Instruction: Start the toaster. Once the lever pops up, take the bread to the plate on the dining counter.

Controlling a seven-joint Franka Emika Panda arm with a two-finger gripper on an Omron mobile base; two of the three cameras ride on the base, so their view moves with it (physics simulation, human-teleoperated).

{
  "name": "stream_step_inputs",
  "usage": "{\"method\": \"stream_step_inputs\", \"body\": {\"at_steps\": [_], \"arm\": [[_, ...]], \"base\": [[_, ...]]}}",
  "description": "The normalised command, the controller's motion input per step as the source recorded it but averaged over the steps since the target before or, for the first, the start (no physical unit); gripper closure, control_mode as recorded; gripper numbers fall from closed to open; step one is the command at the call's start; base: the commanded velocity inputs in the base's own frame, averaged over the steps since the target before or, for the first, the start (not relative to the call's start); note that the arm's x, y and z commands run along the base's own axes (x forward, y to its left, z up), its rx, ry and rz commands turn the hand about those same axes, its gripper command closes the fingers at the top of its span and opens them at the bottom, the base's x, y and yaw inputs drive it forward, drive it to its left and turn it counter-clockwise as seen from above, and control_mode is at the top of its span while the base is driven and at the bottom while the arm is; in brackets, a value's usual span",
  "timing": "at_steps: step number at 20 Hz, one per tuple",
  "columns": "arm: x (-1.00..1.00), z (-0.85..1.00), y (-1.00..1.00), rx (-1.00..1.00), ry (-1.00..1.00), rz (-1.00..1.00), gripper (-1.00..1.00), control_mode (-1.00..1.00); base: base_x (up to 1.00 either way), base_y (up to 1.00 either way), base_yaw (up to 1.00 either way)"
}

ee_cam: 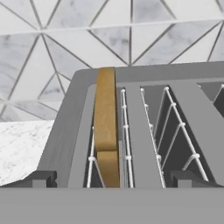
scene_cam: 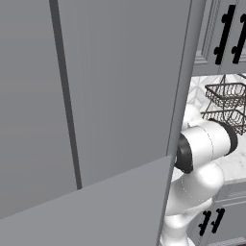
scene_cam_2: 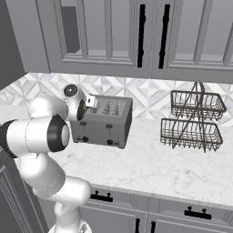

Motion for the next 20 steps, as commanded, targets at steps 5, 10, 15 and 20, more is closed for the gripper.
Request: {"method": "stream_step_inputs", "body": {"at_steps": [5,10,15,20], "arm": [[0.08,0.00,0.08,0.00,0.00,0.00,-1.00,-1.00],[0.09,0.00,0.01,0.00,0.00,0.00,-1.00,-1.00],[0.09,0.00,0.00,0.00,0.00,0.00,-1.00,-1.00],[0.06,0.00,0.00,0.00,0.00,0.00,-1.00,-1.00]], "base": [[0.00,0.00,0.00],[0.00,0.00,0.00],[0.00,0.00,0.00],[0.00,0.00,0.00]]}}
